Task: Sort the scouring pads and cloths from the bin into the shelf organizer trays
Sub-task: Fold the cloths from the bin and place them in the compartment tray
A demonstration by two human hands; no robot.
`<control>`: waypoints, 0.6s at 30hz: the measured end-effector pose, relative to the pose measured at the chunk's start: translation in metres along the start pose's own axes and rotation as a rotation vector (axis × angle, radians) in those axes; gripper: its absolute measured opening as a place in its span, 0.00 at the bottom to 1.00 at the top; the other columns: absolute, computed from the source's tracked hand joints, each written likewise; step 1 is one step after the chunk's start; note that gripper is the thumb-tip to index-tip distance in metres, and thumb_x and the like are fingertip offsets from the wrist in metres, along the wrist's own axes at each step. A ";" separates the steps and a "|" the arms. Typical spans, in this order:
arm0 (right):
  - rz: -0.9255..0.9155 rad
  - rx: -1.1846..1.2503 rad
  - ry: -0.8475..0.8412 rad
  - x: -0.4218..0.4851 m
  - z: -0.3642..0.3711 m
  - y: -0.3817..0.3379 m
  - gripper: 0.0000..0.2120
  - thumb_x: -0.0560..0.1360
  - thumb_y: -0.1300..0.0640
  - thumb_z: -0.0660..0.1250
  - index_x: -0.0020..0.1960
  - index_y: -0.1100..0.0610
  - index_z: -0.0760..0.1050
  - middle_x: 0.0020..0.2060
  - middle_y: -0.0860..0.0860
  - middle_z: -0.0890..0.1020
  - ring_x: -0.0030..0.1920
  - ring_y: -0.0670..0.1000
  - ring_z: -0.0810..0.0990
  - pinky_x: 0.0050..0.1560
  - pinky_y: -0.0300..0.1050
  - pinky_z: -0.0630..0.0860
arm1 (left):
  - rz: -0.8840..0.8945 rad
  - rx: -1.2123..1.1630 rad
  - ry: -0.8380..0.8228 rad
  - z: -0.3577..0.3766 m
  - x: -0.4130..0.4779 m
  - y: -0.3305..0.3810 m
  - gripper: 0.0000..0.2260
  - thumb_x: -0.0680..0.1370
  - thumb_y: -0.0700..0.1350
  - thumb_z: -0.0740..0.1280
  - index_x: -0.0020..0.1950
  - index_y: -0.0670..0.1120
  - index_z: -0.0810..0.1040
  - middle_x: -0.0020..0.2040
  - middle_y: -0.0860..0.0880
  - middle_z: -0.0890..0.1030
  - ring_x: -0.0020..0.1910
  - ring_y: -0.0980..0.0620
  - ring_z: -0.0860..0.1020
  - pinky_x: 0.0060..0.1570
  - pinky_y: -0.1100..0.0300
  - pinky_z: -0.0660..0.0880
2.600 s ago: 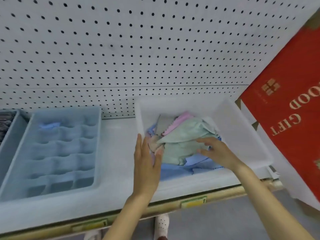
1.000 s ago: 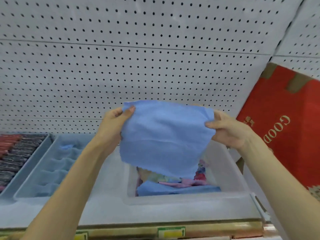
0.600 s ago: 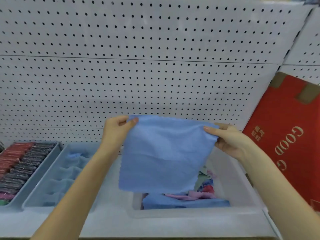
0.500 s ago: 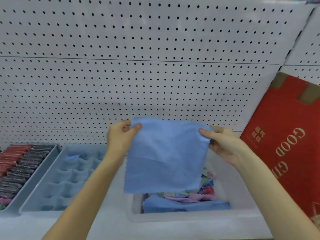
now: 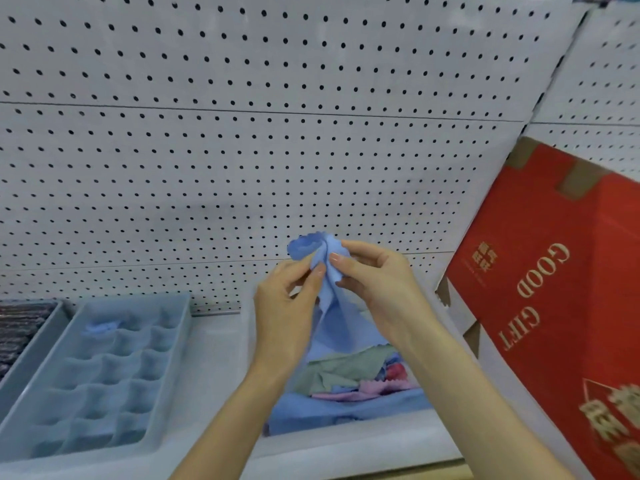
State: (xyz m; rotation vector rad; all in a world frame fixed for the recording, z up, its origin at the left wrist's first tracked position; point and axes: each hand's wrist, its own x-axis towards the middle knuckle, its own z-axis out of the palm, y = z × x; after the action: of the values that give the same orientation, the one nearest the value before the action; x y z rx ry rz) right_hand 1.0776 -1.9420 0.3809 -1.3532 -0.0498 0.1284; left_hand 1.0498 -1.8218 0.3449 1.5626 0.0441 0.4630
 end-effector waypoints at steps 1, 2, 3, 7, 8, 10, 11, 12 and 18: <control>-0.005 -0.009 -0.007 -0.001 0.000 -0.001 0.06 0.74 0.68 0.68 0.47 0.60 0.81 0.38 0.53 0.85 0.38 0.48 0.83 0.42 0.38 0.80 | -0.002 -0.012 -0.029 0.000 -0.002 0.003 0.12 0.79 0.39 0.66 0.54 0.54 0.84 0.44 0.49 0.80 0.43 0.56 0.80 0.46 0.54 0.79; -0.012 -0.022 -0.016 -0.003 0.000 -0.001 0.06 0.74 0.67 0.68 0.47 0.60 0.82 0.38 0.54 0.85 0.38 0.49 0.83 0.44 0.39 0.80 | 0.002 -0.009 -0.066 -0.001 -0.004 0.006 0.13 0.79 0.38 0.65 0.56 0.54 0.82 0.46 0.51 0.79 0.44 0.60 0.79 0.46 0.60 0.78; -0.017 -0.031 -0.030 -0.004 -0.001 -0.002 0.05 0.75 0.66 0.67 0.47 0.61 0.82 0.40 0.55 0.85 0.40 0.49 0.83 0.46 0.41 0.80 | 0.008 0.005 -0.102 -0.002 -0.005 0.008 0.14 0.80 0.38 0.64 0.59 0.54 0.80 0.48 0.50 0.78 0.45 0.63 0.77 0.47 0.65 0.76; 0.024 0.004 -0.131 -0.009 -0.002 -0.005 0.18 0.76 0.52 0.64 0.47 0.69 0.79 0.42 0.58 0.83 0.44 0.49 0.83 0.48 0.37 0.78 | 0.000 -0.042 -0.175 -0.008 -0.011 0.011 0.14 0.81 0.40 0.60 0.62 0.54 0.78 0.54 0.47 0.76 0.49 0.63 0.76 0.52 0.69 0.72; 0.029 0.011 -0.149 -0.010 -0.001 -0.005 0.18 0.74 0.49 0.65 0.45 0.66 0.80 0.40 0.56 0.83 0.42 0.48 0.82 0.46 0.36 0.77 | -0.002 -0.056 -0.184 -0.009 -0.013 0.011 0.14 0.82 0.41 0.59 0.61 0.54 0.78 0.54 0.47 0.76 0.50 0.62 0.76 0.54 0.68 0.71; 0.014 0.006 -0.159 -0.013 0.001 -0.002 0.10 0.72 0.53 0.68 0.44 0.61 0.81 0.38 0.52 0.83 0.40 0.46 0.81 0.45 0.35 0.76 | 0.002 -0.071 -0.203 -0.012 -0.016 0.012 0.14 0.82 0.41 0.58 0.63 0.49 0.79 0.54 0.48 0.77 0.53 0.60 0.77 0.56 0.68 0.71; 0.008 0.004 -0.147 -0.014 0.002 -0.002 0.06 0.72 0.59 0.70 0.47 0.60 0.81 0.40 0.53 0.84 0.42 0.47 0.82 0.46 0.36 0.77 | 0.008 -0.075 -0.212 -0.013 -0.017 0.013 0.13 0.83 0.41 0.58 0.63 0.48 0.79 0.55 0.49 0.78 0.53 0.60 0.77 0.55 0.68 0.70; 0.001 -0.001 -0.129 -0.015 0.003 0.000 0.07 0.72 0.63 0.70 0.50 0.60 0.81 0.43 0.54 0.85 0.44 0.48 0.83 0.48 0.37 0.78 | 0.022 -0.076 -0.224 -0.015 -0.017 0.013 0.13 0.82 0.42 0.59 0.63 0.47 0.78 0.56 0.50 0.79 0.54 0.60 0.77 0.55 0.69 0.70; 0.028 -0.001 -0.146 -0.016 -0.002 -0.009 0.09 0.68 0.66 0.71 0.48 0.60 0.81 0.43 0.55 0.86 0.43 0.50 0.83 0.45 0.40 0.79 | 0.252 0.202 -0.052 -0.048 -0.001 0.007 0.13 0.74 0.47 0.65 0.58 0.58 0.75 0.56 0.57 0.76 0.55 0.60 0.75 0.53 0.72 0.67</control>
State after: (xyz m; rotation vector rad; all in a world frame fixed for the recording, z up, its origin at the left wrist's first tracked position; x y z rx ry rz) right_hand 1.0623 -1.9481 0.3903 -1.3438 -0.1532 0.2507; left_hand 1.0317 -1.7774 0.3498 1.7872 -0.1520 0.6303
